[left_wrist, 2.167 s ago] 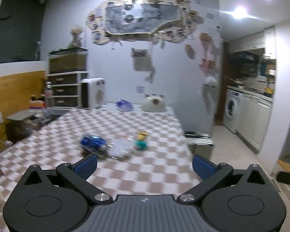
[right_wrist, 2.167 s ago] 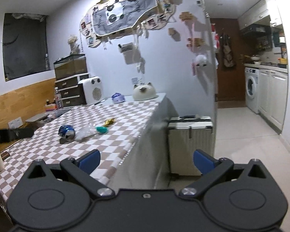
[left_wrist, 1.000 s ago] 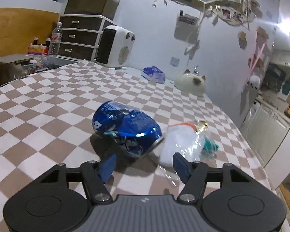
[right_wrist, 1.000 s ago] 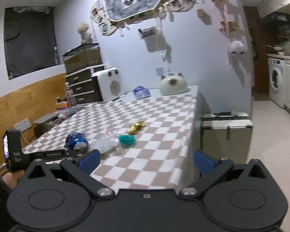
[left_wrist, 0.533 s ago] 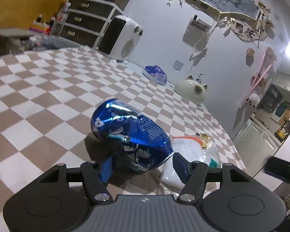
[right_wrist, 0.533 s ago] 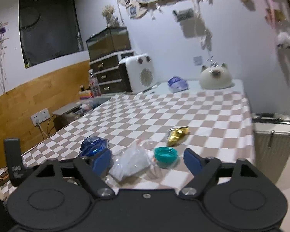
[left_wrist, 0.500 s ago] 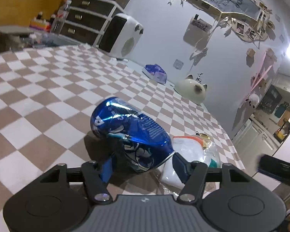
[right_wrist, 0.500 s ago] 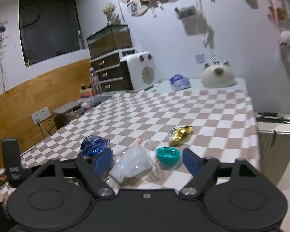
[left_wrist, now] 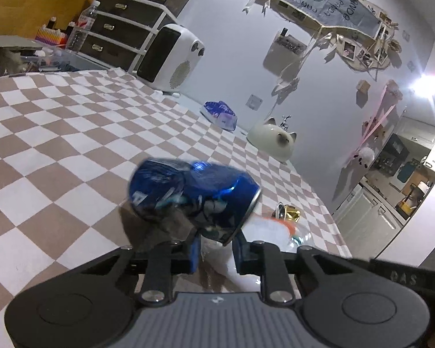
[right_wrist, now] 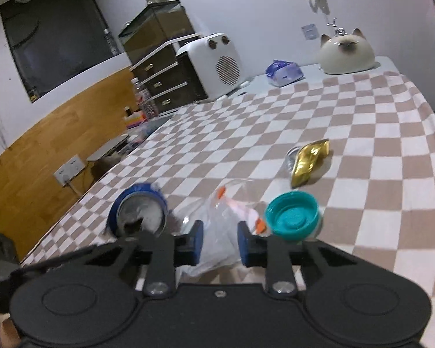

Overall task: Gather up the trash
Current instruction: 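Grasp the blue Pepsi can with left tool while right tool grasps plastic bag, then lift the can and plastic bag with both tools off the table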

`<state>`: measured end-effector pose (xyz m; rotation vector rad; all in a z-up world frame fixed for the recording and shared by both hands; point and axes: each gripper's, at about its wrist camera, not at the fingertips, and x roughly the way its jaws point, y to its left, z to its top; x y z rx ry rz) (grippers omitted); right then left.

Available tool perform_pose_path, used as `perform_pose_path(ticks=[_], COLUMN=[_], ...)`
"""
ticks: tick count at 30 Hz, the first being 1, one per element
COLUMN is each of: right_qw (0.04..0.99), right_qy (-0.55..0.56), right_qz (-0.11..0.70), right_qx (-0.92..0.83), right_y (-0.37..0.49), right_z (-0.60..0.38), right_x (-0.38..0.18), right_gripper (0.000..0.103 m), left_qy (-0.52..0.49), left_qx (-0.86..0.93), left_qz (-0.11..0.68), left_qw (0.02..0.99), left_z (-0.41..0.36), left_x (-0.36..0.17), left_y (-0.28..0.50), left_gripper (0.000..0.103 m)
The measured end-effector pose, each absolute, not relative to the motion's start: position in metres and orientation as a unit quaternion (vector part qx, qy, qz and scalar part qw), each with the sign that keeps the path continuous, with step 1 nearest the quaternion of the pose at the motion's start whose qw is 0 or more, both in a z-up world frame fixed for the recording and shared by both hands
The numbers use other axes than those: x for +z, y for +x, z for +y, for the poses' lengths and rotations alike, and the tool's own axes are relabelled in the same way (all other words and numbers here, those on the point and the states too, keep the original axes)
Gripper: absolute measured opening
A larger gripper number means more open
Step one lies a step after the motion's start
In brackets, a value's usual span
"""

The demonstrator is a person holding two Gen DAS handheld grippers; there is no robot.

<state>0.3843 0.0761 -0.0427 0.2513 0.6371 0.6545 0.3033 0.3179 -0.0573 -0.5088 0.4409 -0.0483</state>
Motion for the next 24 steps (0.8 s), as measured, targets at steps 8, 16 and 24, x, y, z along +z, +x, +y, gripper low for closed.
perform_pose_path(ticks=[8, 16, 24], right_qw=[0.891, 0.903, 0.916], right_qy=[0.11, 0.11, 0.131], right_qz=[0.301, 0.28, 0.242], right_qx=[0.321, 0.307, 0.294], right_y=[0.339, 0.294, 0.265], right_z=[0.06, 0.028, 0.0], right_x=[-0.033, -0.023, -0.004], right_gripper=[0.007, 0.004, 0.001], left_qy=[-0.215, -0.194, -0.092], left_qx=[-0.032, -0.049, -0.081], left_qz=[0.216, 0.237, 0.293], left_qw=[0.952, 0.951, 0.948], left_z=[0.3, 0.277, 0.245], left_x=[-0.049, -0.042, -0.028], left_y=[0.276, 0.218, 0.156], left_gripper=[0.022, 0.021, 0.021])
